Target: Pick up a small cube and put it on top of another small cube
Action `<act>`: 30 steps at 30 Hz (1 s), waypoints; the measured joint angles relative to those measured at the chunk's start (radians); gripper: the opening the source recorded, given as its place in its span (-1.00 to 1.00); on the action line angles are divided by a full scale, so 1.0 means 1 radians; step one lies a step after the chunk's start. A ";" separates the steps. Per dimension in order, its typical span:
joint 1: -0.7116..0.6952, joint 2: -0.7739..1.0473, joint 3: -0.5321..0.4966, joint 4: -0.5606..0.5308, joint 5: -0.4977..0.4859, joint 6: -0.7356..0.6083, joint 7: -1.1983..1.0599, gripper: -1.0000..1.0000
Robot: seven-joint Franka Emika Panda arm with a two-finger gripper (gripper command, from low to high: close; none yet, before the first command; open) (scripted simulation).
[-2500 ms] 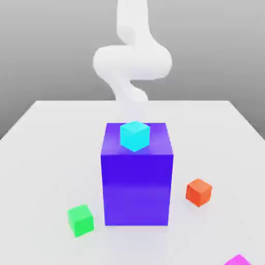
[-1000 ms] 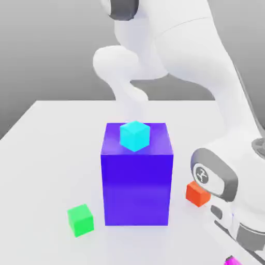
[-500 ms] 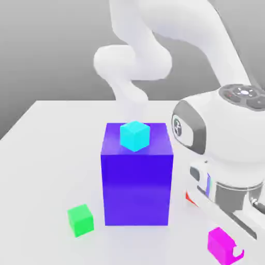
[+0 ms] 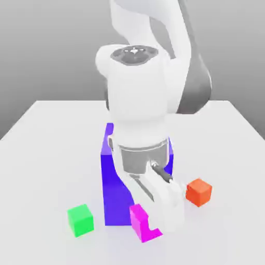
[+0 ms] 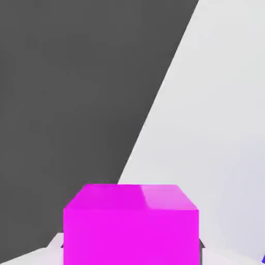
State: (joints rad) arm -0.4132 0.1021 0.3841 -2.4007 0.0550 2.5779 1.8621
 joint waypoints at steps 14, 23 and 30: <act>-0.170 -0.140 -0.071 -0.250 0.005 0.061 0.249 -1.00; -0.227 -0.120 -0.085 -0.292 -0.061 0.111 0.443 -1.00; -0.232 -0.043 -0.094 -0.286 -0.123 0.181 0.488 -1.00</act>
State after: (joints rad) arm -0.6450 0.0588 0.2905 -2.6865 -0.0676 2.7587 2.3501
